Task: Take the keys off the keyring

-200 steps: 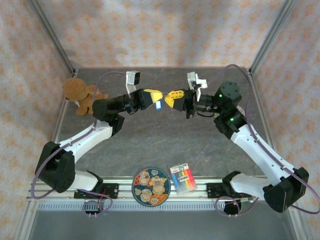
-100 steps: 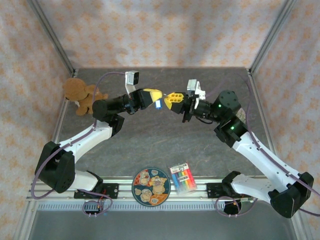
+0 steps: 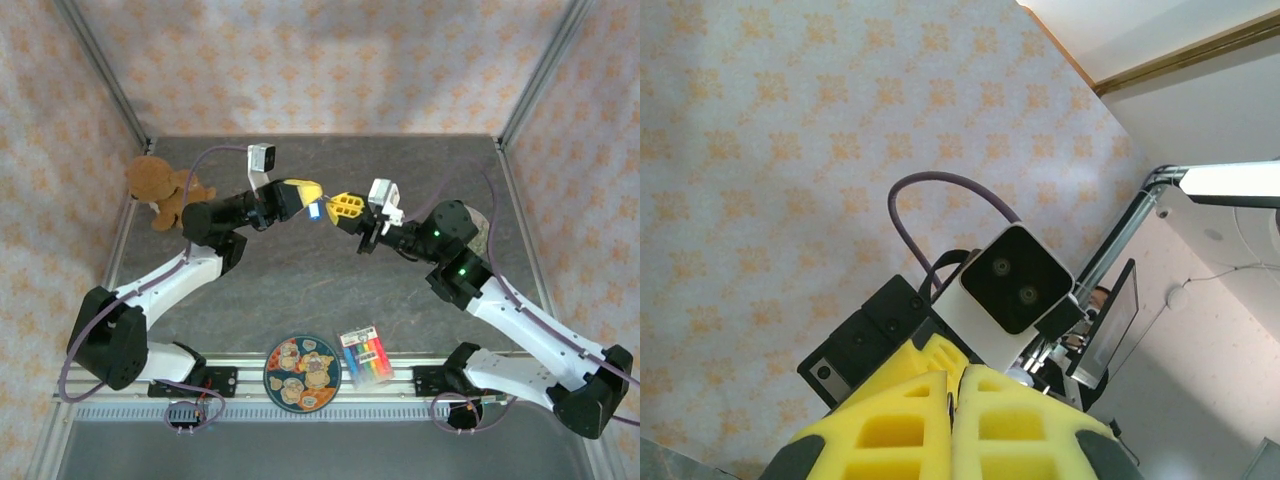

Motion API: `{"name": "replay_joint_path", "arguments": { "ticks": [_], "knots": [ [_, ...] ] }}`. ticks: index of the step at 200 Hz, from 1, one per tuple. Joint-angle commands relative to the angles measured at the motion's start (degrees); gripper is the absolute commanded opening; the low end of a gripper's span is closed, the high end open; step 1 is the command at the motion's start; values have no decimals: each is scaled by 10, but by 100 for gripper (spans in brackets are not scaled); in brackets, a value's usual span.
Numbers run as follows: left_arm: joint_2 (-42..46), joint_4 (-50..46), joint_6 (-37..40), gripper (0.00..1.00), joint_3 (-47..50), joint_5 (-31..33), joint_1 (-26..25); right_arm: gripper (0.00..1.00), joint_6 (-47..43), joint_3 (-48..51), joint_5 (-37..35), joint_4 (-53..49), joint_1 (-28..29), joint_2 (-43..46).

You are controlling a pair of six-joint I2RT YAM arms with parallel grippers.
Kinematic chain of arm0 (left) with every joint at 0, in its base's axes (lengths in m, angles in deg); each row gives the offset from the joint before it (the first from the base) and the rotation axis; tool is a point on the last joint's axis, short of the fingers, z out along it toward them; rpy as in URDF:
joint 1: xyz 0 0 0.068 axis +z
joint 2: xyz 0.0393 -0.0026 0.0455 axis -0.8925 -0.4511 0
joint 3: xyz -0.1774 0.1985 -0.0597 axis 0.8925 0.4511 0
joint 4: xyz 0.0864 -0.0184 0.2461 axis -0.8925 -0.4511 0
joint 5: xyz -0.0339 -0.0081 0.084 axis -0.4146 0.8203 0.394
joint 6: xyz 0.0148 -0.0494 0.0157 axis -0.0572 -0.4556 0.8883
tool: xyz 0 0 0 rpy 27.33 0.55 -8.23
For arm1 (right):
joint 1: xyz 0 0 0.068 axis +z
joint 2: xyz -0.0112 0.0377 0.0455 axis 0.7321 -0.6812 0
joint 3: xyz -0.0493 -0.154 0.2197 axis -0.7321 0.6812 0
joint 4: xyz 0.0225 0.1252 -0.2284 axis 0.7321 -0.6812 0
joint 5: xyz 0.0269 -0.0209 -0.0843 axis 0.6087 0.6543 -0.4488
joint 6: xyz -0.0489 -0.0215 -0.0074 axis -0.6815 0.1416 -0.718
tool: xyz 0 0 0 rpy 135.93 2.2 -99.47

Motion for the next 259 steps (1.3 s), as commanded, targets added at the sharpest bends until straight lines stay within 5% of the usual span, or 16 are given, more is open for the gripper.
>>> {"name": "replay_joint_path", "arguments": {
  "ticks": [1,38,74,129,207,259],
  "knots": [
    [12,25,8,0,-4,73,14,0,-60,2,16,-61,29,7],
    [12,24,11,0,3,76,17,0,-44,-16,-13,-86,29,5],
    [22,25,24,30,35,103,47,0,5,-33,8,-103,-8,5],
    [40,-15,54,39,54,87,83,0,29,-84,124,-177,-83,-19],
    [147,-425,330,52,15,76,84,0,76,-163,276,-206,-150,-110],
    [159,-606,448,55,-29,120,83,0,105,-192,228,-209,-154,-168]
  ]
}}
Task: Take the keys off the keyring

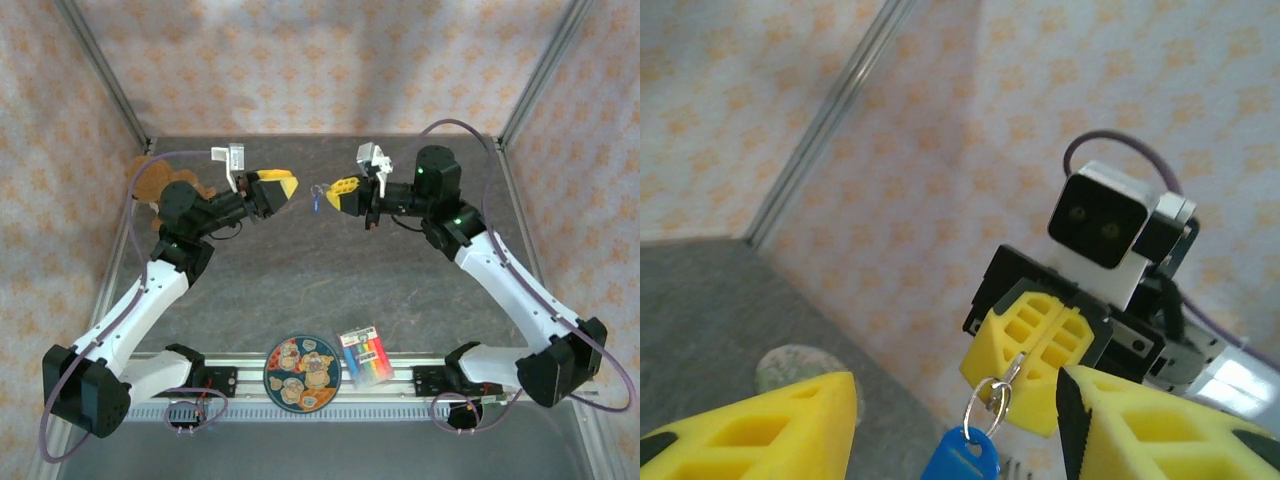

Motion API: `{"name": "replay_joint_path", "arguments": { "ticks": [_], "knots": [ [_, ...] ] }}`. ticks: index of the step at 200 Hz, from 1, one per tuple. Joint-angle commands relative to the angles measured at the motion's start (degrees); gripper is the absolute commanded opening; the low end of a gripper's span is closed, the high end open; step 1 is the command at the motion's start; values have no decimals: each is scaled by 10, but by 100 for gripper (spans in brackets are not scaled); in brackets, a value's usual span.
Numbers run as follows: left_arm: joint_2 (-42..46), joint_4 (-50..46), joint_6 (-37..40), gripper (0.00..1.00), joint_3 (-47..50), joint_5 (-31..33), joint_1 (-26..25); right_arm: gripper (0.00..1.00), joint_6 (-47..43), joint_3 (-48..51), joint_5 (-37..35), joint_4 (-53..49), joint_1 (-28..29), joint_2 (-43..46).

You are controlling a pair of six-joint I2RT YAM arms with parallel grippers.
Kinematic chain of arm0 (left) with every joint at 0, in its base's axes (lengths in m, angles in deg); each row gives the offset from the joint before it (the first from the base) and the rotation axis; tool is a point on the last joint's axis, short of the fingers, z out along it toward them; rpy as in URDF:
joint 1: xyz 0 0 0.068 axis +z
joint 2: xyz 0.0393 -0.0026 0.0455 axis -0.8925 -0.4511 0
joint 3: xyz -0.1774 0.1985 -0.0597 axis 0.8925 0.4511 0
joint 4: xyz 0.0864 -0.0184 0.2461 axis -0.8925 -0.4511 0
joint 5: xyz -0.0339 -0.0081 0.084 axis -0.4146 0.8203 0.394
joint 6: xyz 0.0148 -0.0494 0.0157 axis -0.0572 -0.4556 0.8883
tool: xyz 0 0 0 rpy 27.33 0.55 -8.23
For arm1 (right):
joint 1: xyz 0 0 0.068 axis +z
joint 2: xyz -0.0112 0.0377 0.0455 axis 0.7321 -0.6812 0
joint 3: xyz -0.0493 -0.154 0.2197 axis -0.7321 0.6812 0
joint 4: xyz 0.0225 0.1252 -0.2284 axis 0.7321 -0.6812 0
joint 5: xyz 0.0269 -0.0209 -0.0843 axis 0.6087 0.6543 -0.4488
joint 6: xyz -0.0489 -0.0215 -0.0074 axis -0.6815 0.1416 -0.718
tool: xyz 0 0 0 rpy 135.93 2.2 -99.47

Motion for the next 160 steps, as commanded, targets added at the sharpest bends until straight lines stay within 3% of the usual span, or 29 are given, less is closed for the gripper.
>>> {"name": "replay_joint_path", "arguments": {
  "ticks": [1,39,75,136,160],
  "knots": [
    [10,-115,85,55,-25,28,3,0,28,-29,-15,8,-6,-15],
    [15,-186,147,56,-36,94,3,0,21,-71,-93,-47,-15,-60],
    [8,-197,163,57,-43,92,3,0,18,-90,-25,-59,-27,-83],
    [-6,-184,164,60,-50,65,6,0,35,-100,15,-70,-28,-95],
    [-20,-179,158,55,-64,35,10,0,40,-101,53,-67,-28,-99]
  ]
}}
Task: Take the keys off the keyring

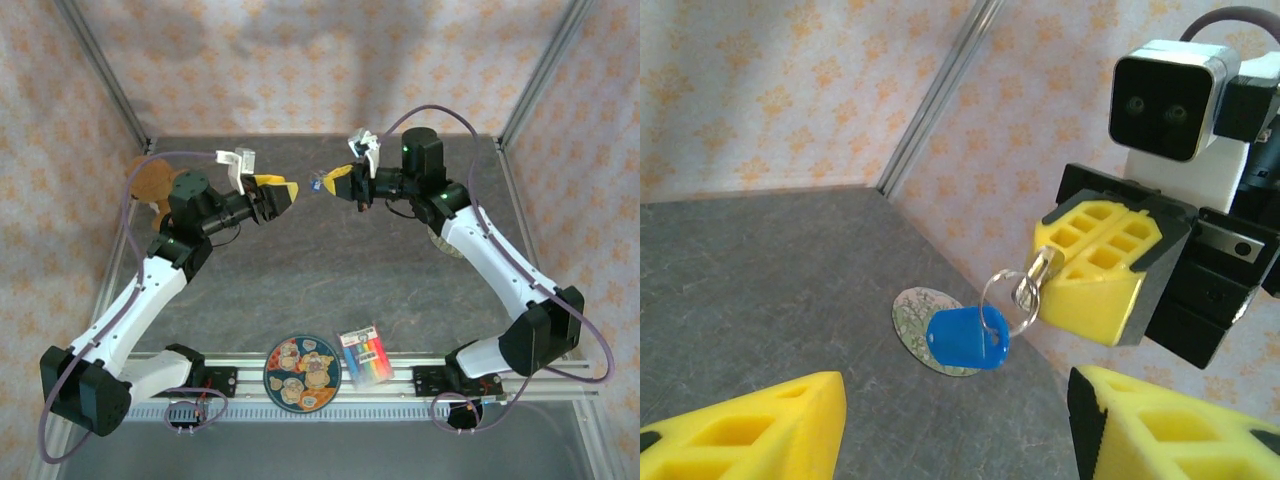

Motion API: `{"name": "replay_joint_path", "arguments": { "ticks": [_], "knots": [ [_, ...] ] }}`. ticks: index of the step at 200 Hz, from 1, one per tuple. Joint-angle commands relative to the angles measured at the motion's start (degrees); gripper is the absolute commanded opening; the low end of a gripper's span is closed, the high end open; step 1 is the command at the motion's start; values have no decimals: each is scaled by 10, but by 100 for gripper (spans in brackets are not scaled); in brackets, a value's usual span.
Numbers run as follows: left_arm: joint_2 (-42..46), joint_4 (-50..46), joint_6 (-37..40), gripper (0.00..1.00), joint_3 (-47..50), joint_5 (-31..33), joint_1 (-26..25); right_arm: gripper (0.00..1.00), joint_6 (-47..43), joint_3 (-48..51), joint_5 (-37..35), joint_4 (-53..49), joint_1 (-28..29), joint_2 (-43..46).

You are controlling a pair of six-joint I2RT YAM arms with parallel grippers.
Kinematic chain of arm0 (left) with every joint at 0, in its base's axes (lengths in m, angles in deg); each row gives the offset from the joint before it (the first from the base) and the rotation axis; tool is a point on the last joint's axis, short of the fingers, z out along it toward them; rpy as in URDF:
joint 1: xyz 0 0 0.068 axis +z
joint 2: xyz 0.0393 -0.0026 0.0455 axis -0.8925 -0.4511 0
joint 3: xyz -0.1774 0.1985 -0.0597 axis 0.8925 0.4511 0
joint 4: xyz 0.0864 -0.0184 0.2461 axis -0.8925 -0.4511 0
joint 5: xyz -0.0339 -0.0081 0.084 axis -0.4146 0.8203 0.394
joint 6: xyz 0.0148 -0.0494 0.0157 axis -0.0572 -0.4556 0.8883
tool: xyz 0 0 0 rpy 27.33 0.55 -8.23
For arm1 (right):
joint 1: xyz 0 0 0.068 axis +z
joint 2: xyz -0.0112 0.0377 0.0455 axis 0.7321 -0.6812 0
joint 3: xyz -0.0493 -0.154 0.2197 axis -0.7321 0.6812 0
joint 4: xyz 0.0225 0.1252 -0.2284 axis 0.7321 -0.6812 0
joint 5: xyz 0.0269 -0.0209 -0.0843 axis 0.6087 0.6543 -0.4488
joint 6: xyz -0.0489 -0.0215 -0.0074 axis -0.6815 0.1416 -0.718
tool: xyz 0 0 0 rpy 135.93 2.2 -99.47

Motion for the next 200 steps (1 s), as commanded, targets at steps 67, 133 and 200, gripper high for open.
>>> {"name": "replay_joint_path", "arguments": {
  "ticks": [67,133,200],
  "knots": [
    [-57,28,-17,56,-70,-114,8,0,15,-24,100,6,-3,-1],
    [-79,72,-60,48,-75,-160,8,0,15,-27,107,5,-4,-2],
    [-79,106,-95,40,-63,-177,5,0,21,-30,105,12,-4,-3]
  ]
}}
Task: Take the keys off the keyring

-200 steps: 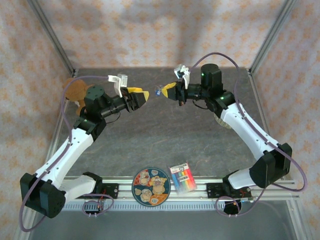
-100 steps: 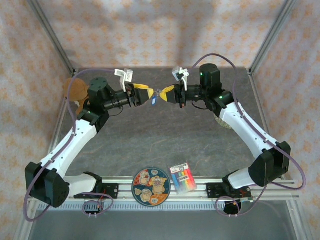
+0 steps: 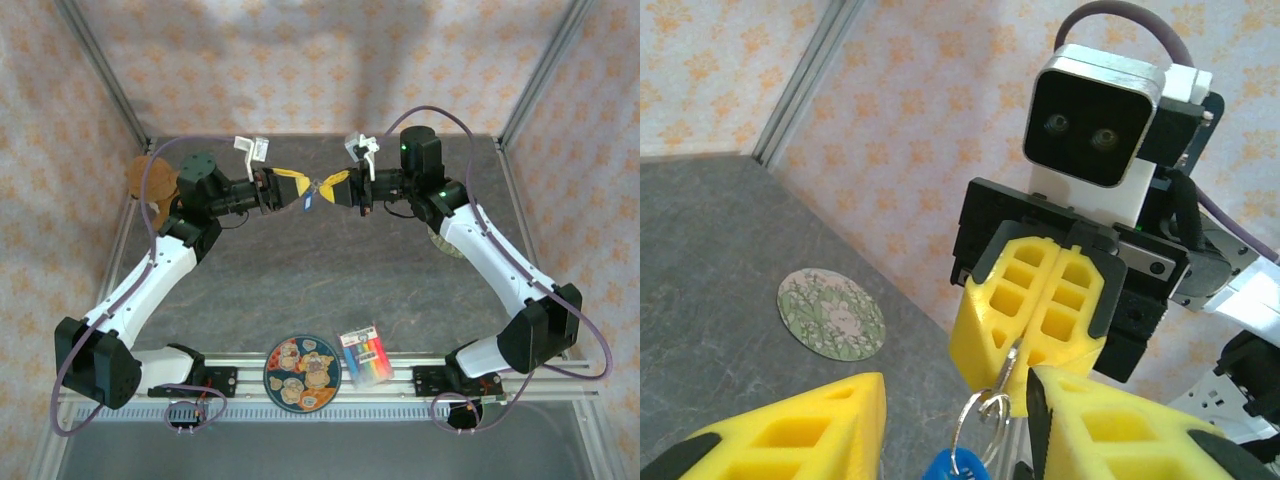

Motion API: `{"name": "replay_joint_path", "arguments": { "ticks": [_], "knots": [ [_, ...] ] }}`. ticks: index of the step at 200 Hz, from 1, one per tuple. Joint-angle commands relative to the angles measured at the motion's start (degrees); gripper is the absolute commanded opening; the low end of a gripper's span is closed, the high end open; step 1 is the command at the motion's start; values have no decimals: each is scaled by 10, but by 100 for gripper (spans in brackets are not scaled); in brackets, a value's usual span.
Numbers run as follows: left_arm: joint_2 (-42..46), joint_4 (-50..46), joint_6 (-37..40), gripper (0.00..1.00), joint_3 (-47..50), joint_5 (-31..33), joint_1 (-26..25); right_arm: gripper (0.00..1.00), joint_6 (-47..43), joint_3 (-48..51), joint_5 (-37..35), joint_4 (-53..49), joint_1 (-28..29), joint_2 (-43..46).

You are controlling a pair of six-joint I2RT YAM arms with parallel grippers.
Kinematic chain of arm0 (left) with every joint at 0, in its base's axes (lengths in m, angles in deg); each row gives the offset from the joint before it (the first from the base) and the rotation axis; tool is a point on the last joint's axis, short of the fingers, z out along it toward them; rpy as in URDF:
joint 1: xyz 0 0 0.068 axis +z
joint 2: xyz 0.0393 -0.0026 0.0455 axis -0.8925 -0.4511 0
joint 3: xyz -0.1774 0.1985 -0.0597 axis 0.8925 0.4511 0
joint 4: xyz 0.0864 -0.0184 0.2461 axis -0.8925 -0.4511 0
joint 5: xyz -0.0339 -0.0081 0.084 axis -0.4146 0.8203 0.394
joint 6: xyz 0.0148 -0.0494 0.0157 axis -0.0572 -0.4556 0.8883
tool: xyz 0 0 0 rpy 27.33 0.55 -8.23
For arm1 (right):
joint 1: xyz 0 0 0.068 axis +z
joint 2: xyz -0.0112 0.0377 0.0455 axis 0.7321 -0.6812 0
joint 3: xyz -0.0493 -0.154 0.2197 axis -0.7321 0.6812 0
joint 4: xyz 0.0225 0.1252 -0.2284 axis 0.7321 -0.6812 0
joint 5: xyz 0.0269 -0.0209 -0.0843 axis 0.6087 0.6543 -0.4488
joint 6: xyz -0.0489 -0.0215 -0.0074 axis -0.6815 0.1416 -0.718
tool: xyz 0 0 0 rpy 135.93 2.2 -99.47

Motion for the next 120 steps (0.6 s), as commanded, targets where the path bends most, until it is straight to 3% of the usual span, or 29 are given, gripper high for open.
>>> {"name": "replay_joint_path", "arguments": {
  "ticks": [1,36,73,120],
  "knots": [
    [1,42,-15,40,-7,-23,1,0,10,-22,11,15,-4,3],
    [1,63,-29,40,-2,-31,-1,0,14,-22,13,18,-4,5],
    [-4,59,-27,33,-4,-38,-6,0,25,-20,15,32,-4,6],
    [-5,53,-20,37,-4,-35,-8,0,29,-20,23,39,-4,5]
  ]
}}
